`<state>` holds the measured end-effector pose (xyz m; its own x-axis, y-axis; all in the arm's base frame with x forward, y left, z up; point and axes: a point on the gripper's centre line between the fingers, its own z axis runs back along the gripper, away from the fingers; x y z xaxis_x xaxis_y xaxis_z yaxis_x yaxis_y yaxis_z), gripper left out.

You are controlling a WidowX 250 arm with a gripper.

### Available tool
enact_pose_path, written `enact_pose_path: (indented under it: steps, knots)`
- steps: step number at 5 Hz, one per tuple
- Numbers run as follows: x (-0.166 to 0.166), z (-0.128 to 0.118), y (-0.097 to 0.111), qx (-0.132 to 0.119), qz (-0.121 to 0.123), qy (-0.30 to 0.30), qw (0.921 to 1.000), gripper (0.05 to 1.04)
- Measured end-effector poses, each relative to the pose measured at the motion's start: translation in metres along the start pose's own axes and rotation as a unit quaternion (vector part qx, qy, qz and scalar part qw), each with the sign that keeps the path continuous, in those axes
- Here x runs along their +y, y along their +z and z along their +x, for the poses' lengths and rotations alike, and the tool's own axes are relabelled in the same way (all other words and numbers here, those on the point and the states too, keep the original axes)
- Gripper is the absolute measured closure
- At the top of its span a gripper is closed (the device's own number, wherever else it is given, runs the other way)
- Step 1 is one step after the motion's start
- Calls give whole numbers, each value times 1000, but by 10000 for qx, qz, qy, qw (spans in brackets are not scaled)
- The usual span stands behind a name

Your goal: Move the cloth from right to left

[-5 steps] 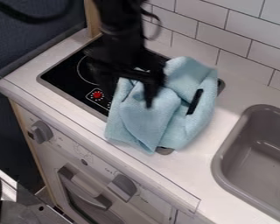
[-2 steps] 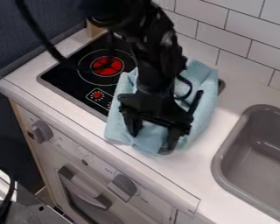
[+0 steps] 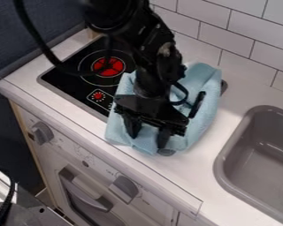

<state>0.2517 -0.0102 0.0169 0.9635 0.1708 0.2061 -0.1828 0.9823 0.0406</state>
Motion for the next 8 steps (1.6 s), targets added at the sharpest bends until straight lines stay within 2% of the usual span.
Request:
enact_pose_path:
  steps: [1, 2, 3, 4, 5, 6, 7, 8]
  knots:
    - [2, -1, 2, 121, 71, 0, 9999, 741]
    - [0, 0, 4, 193, 46, -110, 9997, 945]
    - [7, 8, 9, 252, 144, -228, 9993, 1031]
    - [25, 32, 33, -3, 221, -246, 9995, 1032]
    - [53, 60, 46, -307, 194, -78, 9993, 1032]
    - [78, 94, 57, -544, 291, 44, 9981, 1032]
    - [114, 121, 43, -513, 105, -48, 9986, 1032]
    - [149, 144, 35, -774, 142, -207, 9967, 1032]
